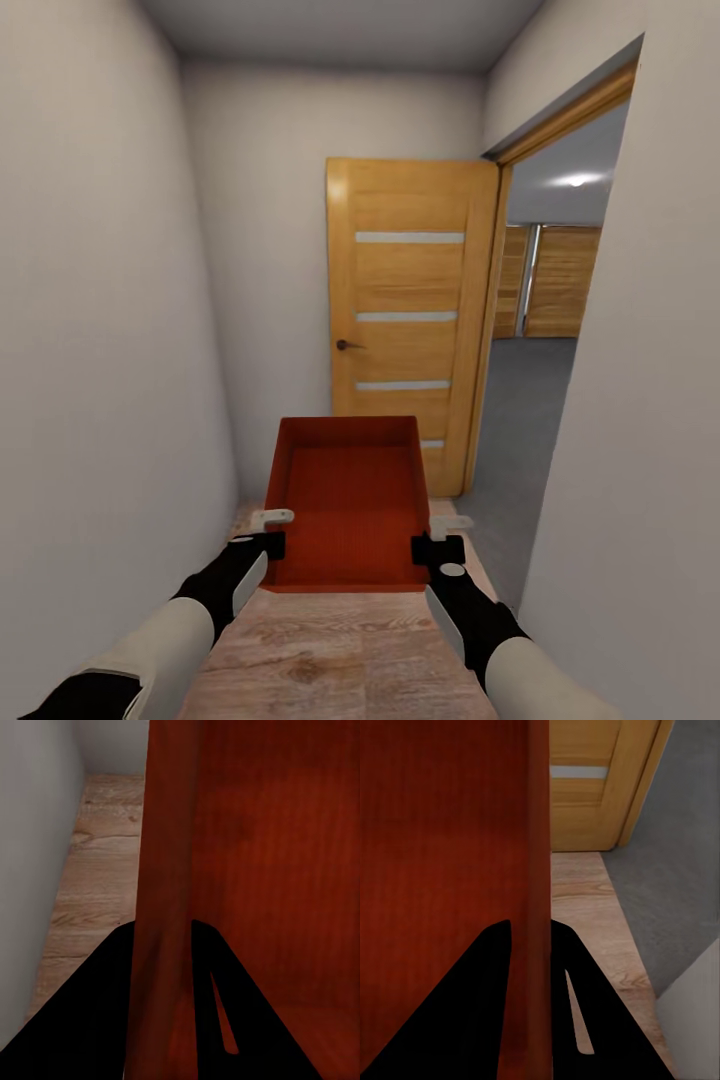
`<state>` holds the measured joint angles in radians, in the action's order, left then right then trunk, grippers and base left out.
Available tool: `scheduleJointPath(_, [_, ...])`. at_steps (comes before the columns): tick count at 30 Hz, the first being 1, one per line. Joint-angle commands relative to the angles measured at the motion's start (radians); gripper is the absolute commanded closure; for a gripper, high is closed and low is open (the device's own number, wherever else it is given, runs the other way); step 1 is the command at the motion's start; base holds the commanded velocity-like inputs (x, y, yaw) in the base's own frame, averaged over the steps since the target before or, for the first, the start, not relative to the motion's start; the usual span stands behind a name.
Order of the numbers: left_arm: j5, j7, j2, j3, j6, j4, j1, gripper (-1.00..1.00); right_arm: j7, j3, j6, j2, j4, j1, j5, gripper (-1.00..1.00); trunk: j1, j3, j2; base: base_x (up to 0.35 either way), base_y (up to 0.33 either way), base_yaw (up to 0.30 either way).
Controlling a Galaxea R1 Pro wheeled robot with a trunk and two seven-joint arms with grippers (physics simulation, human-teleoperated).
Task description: Move the two storage containers from the living room to the garage. In the garage, place one container on the floor and stack the other container on top of it (either order is fine).
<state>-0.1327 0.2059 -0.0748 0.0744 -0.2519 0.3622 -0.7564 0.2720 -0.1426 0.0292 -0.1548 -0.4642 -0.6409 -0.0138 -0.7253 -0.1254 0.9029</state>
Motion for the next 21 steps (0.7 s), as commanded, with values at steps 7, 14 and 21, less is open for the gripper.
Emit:
scheduleJointPath(7, [0.019,0.032,0.061,-0.005,0.049,0.032,-0.001,1.00,0.009,-0.006,0.003,-0.002,0.004,0.000,-0.012,1.00,-0.001,-0.002,0.001,0.322,0.083,-0.058])
scheduleJointPath(14, [0.019,0.032,0.061,-0.005,0.049,0.032,-0.001,1.00,0.009,-0.006,0.004,-0.003,0.004,0.000,-0.012,1.00,-0.001,-0.002,0.001,0.323,0.083,-0.217])
scheduleJointPath(21, [0.019,0.032,0.061,-0.005,0.049,0.032,-0.001,1.00,0.009,-0.006,0.017,-0.002,0.004,0.000,-0.012,1.00,-0.001,-0.002,0.001,0.320,0.061,-0.243])
